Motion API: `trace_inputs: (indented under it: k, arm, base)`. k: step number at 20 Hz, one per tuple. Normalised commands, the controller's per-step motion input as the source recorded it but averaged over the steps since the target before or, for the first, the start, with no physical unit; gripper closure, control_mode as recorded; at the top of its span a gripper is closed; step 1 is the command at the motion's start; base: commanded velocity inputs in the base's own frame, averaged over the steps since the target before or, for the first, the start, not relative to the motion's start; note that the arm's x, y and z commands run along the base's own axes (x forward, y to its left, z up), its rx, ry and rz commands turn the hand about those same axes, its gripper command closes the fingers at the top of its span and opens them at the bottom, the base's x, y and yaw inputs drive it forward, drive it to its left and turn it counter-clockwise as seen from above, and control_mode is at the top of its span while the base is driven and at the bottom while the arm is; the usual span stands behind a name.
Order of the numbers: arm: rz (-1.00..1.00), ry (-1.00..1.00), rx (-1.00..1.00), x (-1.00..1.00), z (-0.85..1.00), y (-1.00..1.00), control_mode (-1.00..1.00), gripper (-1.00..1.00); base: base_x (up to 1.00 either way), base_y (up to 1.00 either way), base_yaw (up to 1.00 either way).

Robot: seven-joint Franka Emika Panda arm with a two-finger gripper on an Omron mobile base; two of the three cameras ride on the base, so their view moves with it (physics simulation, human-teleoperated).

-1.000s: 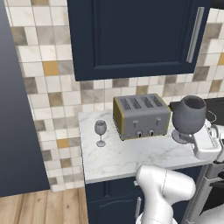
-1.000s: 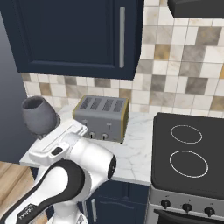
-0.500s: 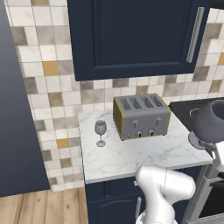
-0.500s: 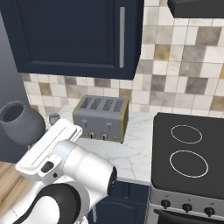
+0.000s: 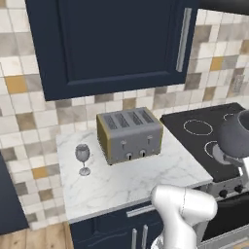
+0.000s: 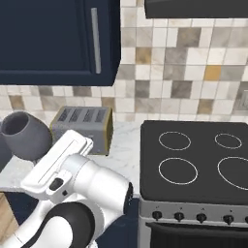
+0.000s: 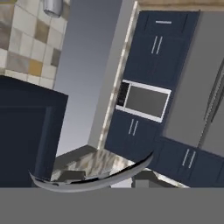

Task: Retrieve the wine glasses from the counter and place one next to each plate.

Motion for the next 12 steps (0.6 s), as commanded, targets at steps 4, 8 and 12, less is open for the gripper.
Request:
trace_inputs:
  k: [4, 8, 12]
  arm:
    - [0.00, 0.00, 0.00, 0.00, 0.00, 0.00, 1.00, 1.00]
    - [0.00, 0.00, 0.00, 0.00, 0.00, 0.00, 1.00, 1.00]
    - [0.00, 0.00, 0.00, 0.00, 0.00, 0.00, 1.00, 1.00]
  base:
    - [-0.38, -0.14, -0.81]
    - [-0.17, 0.00, -0.93]
    - [-0.14, 0.00, -0.92]
